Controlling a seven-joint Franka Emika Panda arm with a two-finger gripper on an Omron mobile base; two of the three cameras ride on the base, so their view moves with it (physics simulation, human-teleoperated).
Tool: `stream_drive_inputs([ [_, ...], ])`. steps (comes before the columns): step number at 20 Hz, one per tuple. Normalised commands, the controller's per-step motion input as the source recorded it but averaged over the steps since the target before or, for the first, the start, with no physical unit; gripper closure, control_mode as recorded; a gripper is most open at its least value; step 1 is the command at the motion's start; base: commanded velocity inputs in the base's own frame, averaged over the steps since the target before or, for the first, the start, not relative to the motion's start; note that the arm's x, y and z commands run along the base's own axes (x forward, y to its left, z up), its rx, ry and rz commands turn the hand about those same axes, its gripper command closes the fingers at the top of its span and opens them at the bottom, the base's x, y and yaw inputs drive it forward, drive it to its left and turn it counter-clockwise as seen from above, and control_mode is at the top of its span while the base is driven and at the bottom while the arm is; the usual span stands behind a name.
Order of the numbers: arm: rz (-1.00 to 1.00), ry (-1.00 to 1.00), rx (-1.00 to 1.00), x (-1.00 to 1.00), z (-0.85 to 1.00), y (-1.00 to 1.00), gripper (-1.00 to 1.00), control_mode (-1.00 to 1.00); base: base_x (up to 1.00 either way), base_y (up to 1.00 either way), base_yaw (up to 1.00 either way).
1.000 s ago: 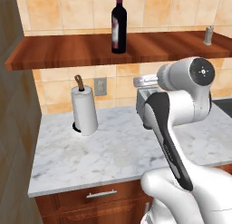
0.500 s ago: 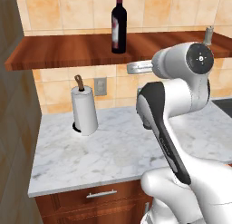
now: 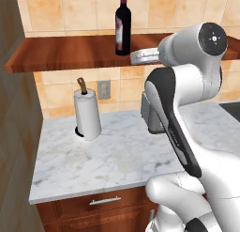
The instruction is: Get the candle and the wine from the cabinet and move them to the dining counter.
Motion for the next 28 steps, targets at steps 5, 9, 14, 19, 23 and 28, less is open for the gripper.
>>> stream_drive_inputs([
  [5, 0.05, 0.02, 0.06, 0.18, 0.21, 0.00, -1.00, -1.00, 0.00, 0.00, 0.00],
  [9, 0.03, 0.07, 0.08, 0.39, 0.08, 0.00, -1.00, -1.00, 0.00, 0.00, 0.00],
  [14, 0.04, 0.08, 0.04, 0.48, 0.05, 0.01, -1.00, -1.00, 0.00, 0.00, 0.00],
  [19, 0.07, 0.26, 0.03, 0.51, 0.01, 0.08, -1.00, -1.00, 0.00, 0.00, 0.00],
  [23, 0.10, 0.14, 0.00, 0.47, 0.00, 0.20, -1.00, -1.00, 0.00, 0.00, 0.00],
  [28, 0.12, -0.03, -0.02, 0.22, 0.00, 0.19, -1.00, -1.00, 0.00, 0.00, 0.00],
])
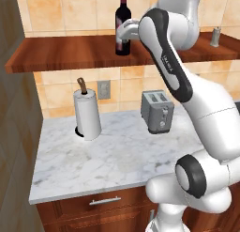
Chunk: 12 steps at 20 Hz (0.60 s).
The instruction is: Get the candle and the wine from the cabinet and move them to the dining counter.
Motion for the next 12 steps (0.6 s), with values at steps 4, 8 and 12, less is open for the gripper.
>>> stream_drive_inputs([
  [4, 0.09, -0.04, -0.06, 0.21, -0.03, 0.09, -1.00, -1.00, 0.00, 0.00, 0.00],
  [8, 0.06, 0.00, -0.02, 0.44, -0.05, 0.07, -1.00, -1.00, 0.00, 0.00, 0.00],
  [12, 0.00, 0.00, 0.00, 0.51, -0.01, 0.02, -1.00, -1.00, 0.00, 0.00, 0.00],
])
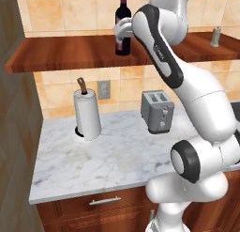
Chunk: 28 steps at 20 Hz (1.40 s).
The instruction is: Get the candle and the wine from the cabinet and move them to the dining counter.
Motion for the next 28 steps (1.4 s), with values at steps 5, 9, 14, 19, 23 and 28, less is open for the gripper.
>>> stream_drive_inputs([
  [5, 0.00, 0.00, -0.03, 0.32, 0.00, 0.05, -1.00, -1.00, 0.00, 0.00, 0.00],
  [9, 0.00, 0.00, 0.00, 0.24, 0.00, 0.16, -1.00, -1.00, 0.00, 0.00, 0.00],
  [14, 0.00, 0.00, 0.00, 0.13, 0.00, 0.07, -1.00, -1.00, 0.00, 0.00, 0.00],
  [19, 0.00, -0.02, 0.00, 0.05, -0.03, 0.04, -1.00, -1.00, 0.00, 0.00, 0.00],
  [23, 0.00, -0.10, 0.00, 0.00, -0.06, 0.06, -1.00, -1.00, 0.00, 0.00, 0.00],
  [28, 0.00, -0.19, 0.00, 0.00, -0.14, 0.01, -1.00, -1.00, 0.00, 0.00, 0.00],
])
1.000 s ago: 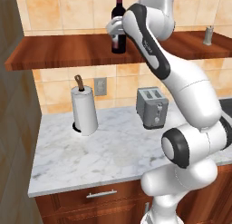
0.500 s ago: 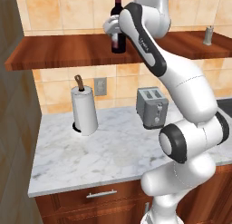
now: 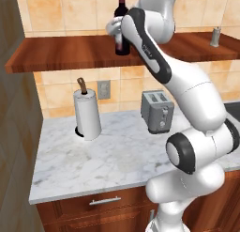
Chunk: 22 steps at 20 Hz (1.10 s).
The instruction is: Get the candle and the wine from the cabinet and move them to the dining counter.
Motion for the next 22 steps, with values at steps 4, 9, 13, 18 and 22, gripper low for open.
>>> stream_drive_inputs([
  [4, 0.00, -0.19, 0.00, 0.00, -0.25, -0.05, -1.00, -1.00, 0.00, 0.00, 0.00],
  [9, 0.00, -0.06, 0.00, 0.21, -0.25, -0.02, -1.00, -1.00, 0.00, 0.00, 0.00],
  [13, 0.00, 0.00, 0.02, 0.44, -0.09, 0.00, 1.00, -1.00, 0.00, 0.00, 0.00],
  [18, 0.00, -0.02, 0.03, 0.04, -0.02, -0.06, 1.00, -1.00, 0.00, 0.00, 0.00],
  [22, 0.00, -0.11, 0.04, -0.37, 0.04, -0.04, 1.00, -1.00, 0.00, 0.00, 0.00],
])
